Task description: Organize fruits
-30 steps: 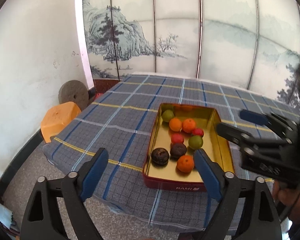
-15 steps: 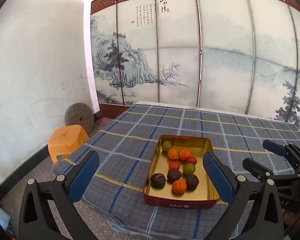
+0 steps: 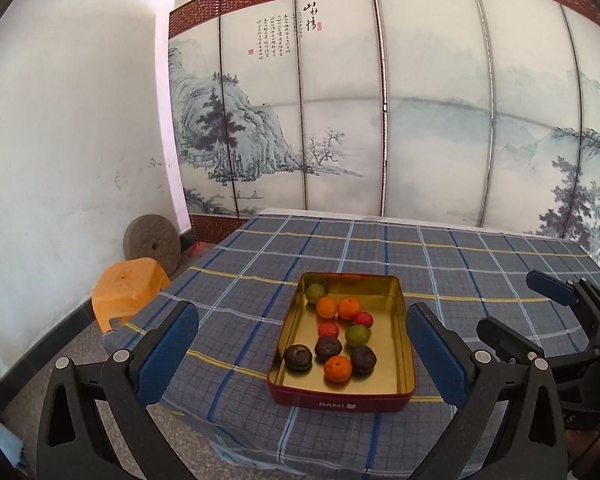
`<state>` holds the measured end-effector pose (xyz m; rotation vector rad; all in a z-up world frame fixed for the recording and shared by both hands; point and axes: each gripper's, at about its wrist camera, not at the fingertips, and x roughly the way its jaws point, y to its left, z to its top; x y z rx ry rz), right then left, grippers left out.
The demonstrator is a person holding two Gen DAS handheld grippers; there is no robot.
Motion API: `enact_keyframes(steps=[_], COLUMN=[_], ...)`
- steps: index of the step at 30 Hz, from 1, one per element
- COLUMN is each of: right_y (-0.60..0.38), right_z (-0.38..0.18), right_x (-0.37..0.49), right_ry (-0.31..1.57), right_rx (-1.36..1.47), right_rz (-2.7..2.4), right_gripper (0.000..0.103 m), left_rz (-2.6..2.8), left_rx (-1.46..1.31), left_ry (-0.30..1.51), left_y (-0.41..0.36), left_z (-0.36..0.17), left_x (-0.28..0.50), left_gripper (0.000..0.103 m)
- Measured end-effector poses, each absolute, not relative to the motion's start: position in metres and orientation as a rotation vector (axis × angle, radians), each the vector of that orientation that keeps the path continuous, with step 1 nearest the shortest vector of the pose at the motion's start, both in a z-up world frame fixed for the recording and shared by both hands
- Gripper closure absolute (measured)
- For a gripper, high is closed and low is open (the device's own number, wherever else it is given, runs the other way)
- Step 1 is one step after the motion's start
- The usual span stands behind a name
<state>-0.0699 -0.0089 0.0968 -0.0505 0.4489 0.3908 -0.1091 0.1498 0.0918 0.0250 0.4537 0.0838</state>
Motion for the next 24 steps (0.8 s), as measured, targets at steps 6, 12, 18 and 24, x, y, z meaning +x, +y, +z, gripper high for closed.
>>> enact_keyframes(steps=[6, 12, 18, 24], right_y=[-0.023, -0.055, -0.098, -0.166], right_z=[0.095, 0.076, 0.048, 0.004], right_x=[-0.074, -0.068, -0.055, -0.021], right_ry=[0.449, 0.507, 0.572, 0.728], right_rx=[-0.039, -0.025, -0.040, -0.091], right_rz=[0.367, 0.308, 0.226, 0.103], right_gripper=[0.010, 0.010, 0.005, 0.004], left_rz=[0.074, 0.053, 0.052, 0.026], left_rx=[0.040, 0.059, 0.092, 0.124], left_ry=[0.461, 0.496, 0.515, 0.554], left_y=[0.139, 0.125, 0.107, 0.086], left_z=[0.092, 0.087, 0.079, 0.075], left_x=[-0.111, -0.108, -0.097, -0.085], left_gripper=[0.000, 0.000, 0.000, 0.000])
